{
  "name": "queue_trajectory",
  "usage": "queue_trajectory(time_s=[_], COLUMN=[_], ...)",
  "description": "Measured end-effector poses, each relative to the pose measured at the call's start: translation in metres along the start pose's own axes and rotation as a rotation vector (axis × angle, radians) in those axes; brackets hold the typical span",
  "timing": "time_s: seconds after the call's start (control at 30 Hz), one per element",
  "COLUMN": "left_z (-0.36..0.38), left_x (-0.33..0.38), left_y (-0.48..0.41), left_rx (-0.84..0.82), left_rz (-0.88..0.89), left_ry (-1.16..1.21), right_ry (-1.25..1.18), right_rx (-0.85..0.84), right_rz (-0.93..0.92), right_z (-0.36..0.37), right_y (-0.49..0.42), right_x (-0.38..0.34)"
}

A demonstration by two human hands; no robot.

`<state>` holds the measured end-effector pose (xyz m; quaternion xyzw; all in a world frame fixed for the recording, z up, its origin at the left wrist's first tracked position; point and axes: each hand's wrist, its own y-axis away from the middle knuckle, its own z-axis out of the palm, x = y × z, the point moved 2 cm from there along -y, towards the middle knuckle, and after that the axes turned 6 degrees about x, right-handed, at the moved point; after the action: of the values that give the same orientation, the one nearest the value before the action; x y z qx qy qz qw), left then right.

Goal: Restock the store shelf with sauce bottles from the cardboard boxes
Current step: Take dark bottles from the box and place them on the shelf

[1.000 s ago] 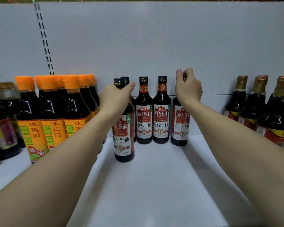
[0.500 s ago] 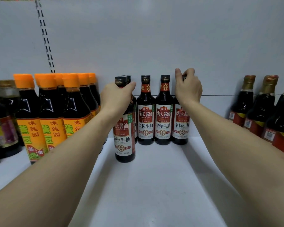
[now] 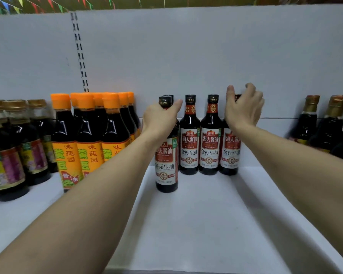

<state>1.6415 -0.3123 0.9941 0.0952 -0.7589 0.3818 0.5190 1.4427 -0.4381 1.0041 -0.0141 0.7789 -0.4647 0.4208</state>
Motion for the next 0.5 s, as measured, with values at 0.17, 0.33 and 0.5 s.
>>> queue_trajectory(time_s=[0.17, 0.33, 0.5], left_z=[-0.003, -0.009, -0.008], left_x=[-0.001, -0.001, -0.010], left_y=[0.001, 0.001, -0.001], left_rx=[-0.061, -0.173, -0.234], left_rz=[-0.028, -0.061, -0.031], left_ry=[0.069, 0.157, 0.144], right_ry=[-0.313, -0.455, -0.331], right_rx=[-0.100, -0.737, -0.946], right_rz=[-0.228, 0.023, 0.039], right_z=[-0.015, 0.006, 0.023], right_y=[0.083, 0.169, 0.197], right_x=[-0.030, -0.022, 0.000])
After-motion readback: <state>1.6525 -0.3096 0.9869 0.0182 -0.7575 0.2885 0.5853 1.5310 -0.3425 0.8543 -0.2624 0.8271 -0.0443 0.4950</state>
